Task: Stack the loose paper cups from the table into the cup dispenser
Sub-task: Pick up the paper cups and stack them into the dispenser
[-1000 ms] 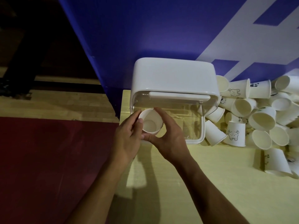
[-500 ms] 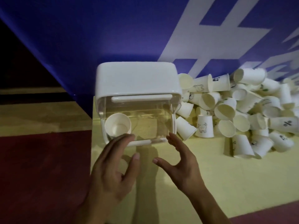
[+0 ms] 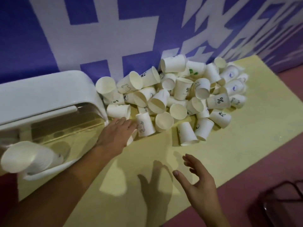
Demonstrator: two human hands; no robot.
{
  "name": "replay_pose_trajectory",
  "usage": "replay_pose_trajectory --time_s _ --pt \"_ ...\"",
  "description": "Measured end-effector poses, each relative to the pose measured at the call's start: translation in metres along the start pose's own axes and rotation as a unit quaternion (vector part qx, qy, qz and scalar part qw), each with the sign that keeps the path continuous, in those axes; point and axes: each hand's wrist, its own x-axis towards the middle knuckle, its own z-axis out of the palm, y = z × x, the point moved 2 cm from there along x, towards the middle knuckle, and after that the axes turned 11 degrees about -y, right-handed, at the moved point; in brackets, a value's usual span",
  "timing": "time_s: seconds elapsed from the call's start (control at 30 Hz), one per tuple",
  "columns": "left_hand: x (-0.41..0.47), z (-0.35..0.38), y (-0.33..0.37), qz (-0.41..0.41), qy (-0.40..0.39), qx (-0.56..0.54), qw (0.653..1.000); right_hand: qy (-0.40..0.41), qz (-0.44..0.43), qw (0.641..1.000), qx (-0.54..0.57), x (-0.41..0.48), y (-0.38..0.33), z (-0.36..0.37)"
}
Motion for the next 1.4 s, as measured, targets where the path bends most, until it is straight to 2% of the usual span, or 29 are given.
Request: replay_pose_trajectory --time_s 0.1,0.23,0.3,0.4,0.47,0.53,0.6,0.77,0.8,0.9,1.07,1.27,1.33,1.4 --pt "0.012 0.011 -0.004 0.03 0.015 0.032 0.999 0.01 0.035 0.999 0.002 0.012 0.023 -0.021" --pt "0.014 0.003 -0.001 0.045 0.048 -0.004 0.998 0.035 0.086 0.996 -0.007 0.041 0.045 -0.037" --pt "0.01 -0.005 0.001 0.034 0.045 -0.058 0.997 0.048 0.113 0.992 0.008 0.058 0.05 -0.038" --pt "-0.012 -0.023 0.004 0.01 0.033 -0.198 0.98 0.074 0.136 0.986 0.055 0.085 0.052 -0.031" --pt "-0.039 -0.036 0.011 -0.013 0.056 -0.322 0.945 0.092 0.15 0.983 0.058 0.102 0.054 -0.021" --pt "-0.067 -0.049 0.022 -0.061 0.128 -0.448 0.883 0.116 0.16 0.979 0.048 0.114 0.053 -0.009" --pt "-0.086 -0.051 0.033 -0.106 0.186 -0.524 0.825 0.14 0.165 0.975 0.044 0.123 0.05 -0.001" --pt "-0.105 -0.031 0.049 -0.085 0.261 -0.671 0.689 0.174 0.173 0.966 0.082 0.129 0.041 0.007" --pt "-0.106 -0.03 0.052 -0.082 0.269 -0.686 0.671 0.174 0.169 0.965 0.098 0.126 0.039 0.005" --pt "-0.109 -0.031 0.055 -0.079 0.296 -0.699 0.646 0.156 0.133 0.969 0.135 0.116 0.034 -0.002" --pt "-0.124 -0.024 0.043 -0.075 0.325 -0.726 0.601 0.123 0.018 0.989 0.082 0.089 0.022 -0.02" --pt "-0.162 -0.017 0.02 -0.088 0.354 -0.745 0.558 0.062 -0.018 0.997 0.041 0.051 -0.015 -0.021" --pt "-0.179 -0.017 0.011 -0.102 0.363 -0.746 0.549 0.062 -0.036 0.997 0.041 0.039 -0.035 -0.015" --pt "-0.2 -0.015 0.0 -0.11 0.361 -0.741 0.555 0.06 -0.053 0.996 0.03 0.028 -0.058 0.0"
